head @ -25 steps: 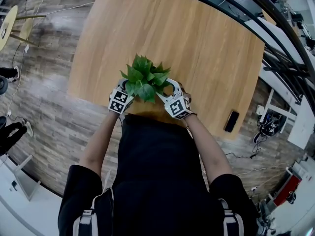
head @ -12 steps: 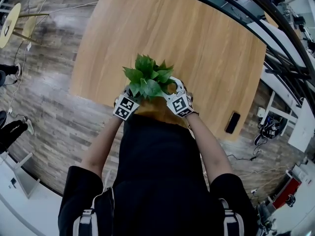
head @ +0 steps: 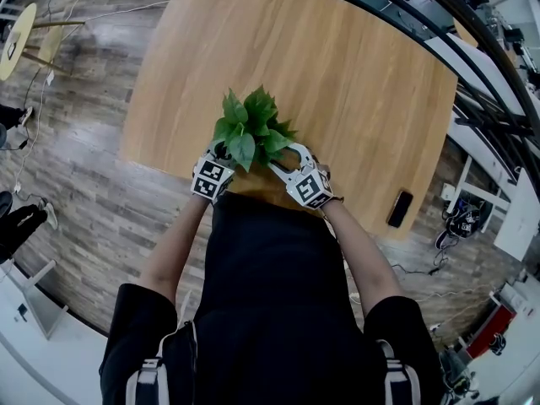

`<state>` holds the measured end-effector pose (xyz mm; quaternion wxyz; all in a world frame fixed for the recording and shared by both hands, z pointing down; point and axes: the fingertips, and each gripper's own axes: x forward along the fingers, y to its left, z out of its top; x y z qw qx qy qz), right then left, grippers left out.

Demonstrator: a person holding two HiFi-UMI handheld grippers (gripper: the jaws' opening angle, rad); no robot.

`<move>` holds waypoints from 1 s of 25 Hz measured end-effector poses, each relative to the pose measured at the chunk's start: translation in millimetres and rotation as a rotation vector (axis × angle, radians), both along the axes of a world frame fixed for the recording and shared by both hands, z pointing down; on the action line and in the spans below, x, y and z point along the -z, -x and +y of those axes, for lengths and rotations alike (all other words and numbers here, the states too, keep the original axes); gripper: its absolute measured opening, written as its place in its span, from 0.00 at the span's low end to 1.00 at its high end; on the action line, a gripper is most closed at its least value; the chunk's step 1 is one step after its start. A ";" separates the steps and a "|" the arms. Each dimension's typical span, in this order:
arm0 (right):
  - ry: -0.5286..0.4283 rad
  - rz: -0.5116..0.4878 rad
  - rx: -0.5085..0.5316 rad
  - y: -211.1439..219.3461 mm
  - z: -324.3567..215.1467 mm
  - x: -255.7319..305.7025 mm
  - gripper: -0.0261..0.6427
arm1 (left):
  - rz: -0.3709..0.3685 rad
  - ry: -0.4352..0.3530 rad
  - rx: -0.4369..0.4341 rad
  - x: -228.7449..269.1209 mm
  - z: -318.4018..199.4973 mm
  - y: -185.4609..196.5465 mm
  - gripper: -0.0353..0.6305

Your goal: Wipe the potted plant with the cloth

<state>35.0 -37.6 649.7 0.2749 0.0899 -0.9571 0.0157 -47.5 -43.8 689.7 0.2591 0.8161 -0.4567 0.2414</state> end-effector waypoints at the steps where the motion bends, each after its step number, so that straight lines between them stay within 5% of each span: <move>1: 0.016 -0.001 0.004 -0.8 5.2 -1.8 0.36 | -0.005 -0.002 0.014 -0.6 -1.3 5.2 0.23; 4: 0.063 0.001 -0.065 -7.9 -0.7 -10.7 0.36 | -0.017 -0.011 0.056 -1.7 -6.4 18.4 0.23; 8: 0.010 0.013 -0.140 -10.4 -31.8 -7.7 0.36 | -0.026 -0.016 0.067 -1.5 -14.0 23.0 0.23; 14: -0.027 0.005 -0.083 2.5 -32.0 -1.2 0.37 | -0.074 -0.042 0.033 1.6 -18.9 12.3 0.23; 25: -0.017 0.003 -0.108 4.5 -31.8 -3.6 0.37 | -0.025 -0.020 0.016 4.2 1.2 -2.5 0.23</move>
